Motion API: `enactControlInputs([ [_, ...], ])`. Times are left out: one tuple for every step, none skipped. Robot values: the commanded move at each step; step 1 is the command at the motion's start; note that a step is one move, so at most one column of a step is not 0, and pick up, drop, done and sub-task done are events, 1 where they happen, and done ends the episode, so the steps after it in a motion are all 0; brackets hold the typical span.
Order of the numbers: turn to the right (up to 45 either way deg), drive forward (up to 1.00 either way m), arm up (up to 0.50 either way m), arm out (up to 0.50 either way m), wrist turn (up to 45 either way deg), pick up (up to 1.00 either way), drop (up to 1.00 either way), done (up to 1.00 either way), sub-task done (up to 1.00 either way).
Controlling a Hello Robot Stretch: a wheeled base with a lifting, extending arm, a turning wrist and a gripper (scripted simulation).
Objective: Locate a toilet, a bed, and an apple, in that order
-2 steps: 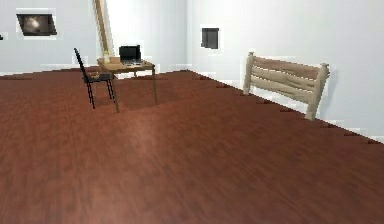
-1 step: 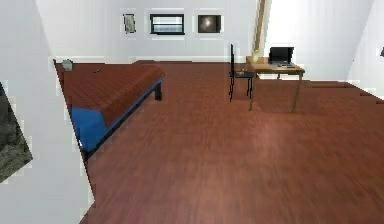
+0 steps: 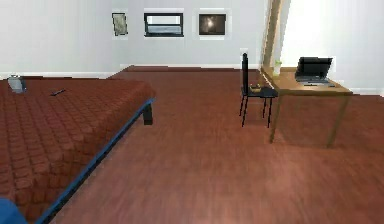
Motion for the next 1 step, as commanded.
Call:
enactControlInputs([
  [0.0, 1.0, 0.0, 0.0, 0.0, 0.0, 0.0, 0.0, 0.0],
])
